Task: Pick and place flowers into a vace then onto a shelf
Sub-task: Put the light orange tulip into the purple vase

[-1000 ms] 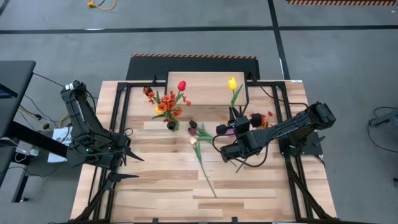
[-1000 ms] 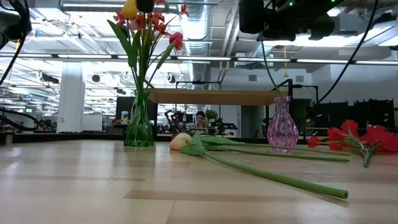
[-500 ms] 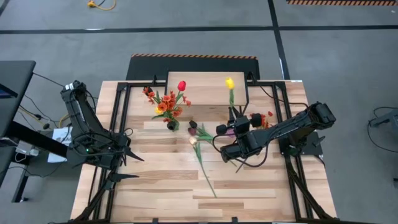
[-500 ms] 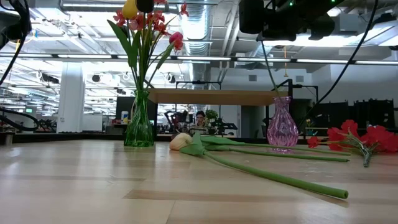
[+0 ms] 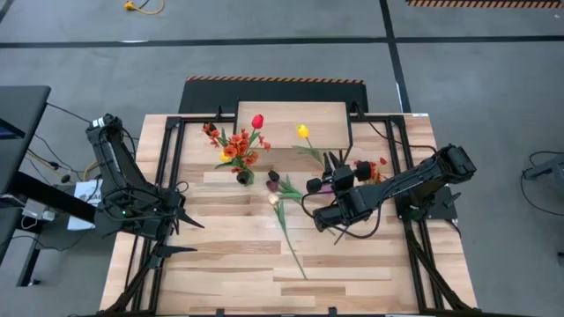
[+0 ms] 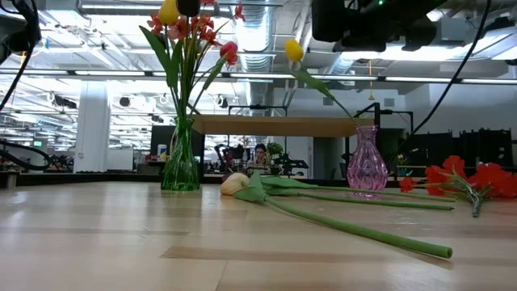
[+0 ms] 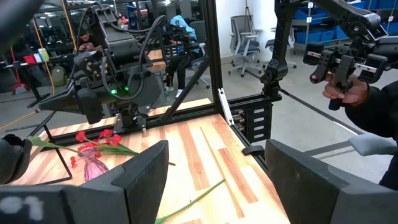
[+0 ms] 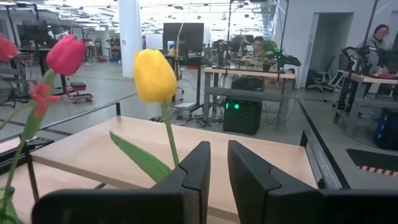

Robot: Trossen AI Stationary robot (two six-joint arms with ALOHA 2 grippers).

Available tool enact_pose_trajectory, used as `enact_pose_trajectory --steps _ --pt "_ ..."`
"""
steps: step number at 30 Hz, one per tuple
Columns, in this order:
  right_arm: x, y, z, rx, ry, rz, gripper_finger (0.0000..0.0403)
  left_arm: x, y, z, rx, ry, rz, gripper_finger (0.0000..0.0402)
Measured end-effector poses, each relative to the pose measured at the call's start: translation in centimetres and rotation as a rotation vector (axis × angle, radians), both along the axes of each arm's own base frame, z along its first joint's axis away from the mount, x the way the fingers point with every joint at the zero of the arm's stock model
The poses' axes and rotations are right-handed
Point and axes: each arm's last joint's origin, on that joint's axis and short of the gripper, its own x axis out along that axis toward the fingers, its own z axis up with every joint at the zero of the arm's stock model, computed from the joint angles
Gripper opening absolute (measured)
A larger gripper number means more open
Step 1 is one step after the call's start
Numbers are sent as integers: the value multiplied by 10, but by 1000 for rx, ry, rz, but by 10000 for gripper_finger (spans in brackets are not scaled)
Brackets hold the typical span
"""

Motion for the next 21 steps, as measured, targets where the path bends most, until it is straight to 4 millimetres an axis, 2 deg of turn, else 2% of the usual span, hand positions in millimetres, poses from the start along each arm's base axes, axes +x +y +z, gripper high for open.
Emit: enact_pose_trajectory --steps 9,16,21 --pt "-4 12 2 -20 64 44 50 0 0 0 0 0 0 256" --pt "-1 38 16 49 348 194 50 0 0 0 8 -2 -1 256" --pt "2 52 17 278 561 413 50 0 0 0 15 -4 -2 256"
